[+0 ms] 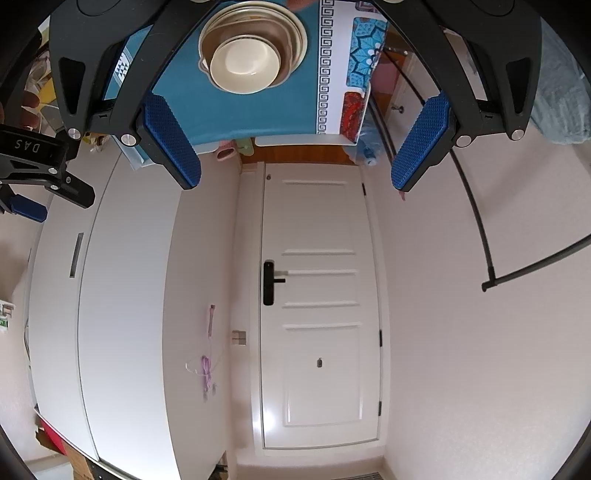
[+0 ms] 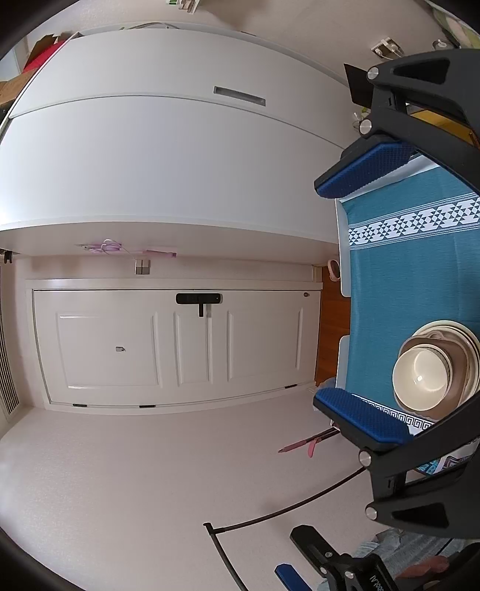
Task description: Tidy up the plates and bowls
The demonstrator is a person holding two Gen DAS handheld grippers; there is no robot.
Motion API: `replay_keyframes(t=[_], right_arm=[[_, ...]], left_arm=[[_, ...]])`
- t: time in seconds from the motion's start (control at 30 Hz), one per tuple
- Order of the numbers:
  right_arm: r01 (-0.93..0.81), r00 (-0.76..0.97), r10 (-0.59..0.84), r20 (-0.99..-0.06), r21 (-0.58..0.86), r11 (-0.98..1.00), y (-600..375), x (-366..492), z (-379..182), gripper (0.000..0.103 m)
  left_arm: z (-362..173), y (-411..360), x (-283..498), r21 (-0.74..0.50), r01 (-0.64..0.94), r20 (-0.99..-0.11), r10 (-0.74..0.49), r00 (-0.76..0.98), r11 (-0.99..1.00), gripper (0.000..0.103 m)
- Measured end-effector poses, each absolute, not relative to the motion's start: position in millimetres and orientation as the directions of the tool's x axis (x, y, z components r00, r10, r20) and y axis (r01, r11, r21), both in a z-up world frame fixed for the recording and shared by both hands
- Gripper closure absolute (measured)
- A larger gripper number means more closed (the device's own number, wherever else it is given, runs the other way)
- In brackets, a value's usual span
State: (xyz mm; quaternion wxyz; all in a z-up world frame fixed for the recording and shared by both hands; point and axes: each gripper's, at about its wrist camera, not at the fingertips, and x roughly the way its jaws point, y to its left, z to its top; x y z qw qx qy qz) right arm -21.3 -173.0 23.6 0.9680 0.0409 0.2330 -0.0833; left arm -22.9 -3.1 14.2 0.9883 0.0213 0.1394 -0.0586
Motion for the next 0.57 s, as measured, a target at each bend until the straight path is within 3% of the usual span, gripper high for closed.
replay_keyframes(t=[0.57], right_arm=[[0.179, 0.878, -0.137, -0.459, 0.048, 0.983, -176, 6, 22, 0.001]], left_arm=[[21, -8, -8, 0.049, 0.064, -0.241, -0.050, 0.969, 0.997, 0.000]])
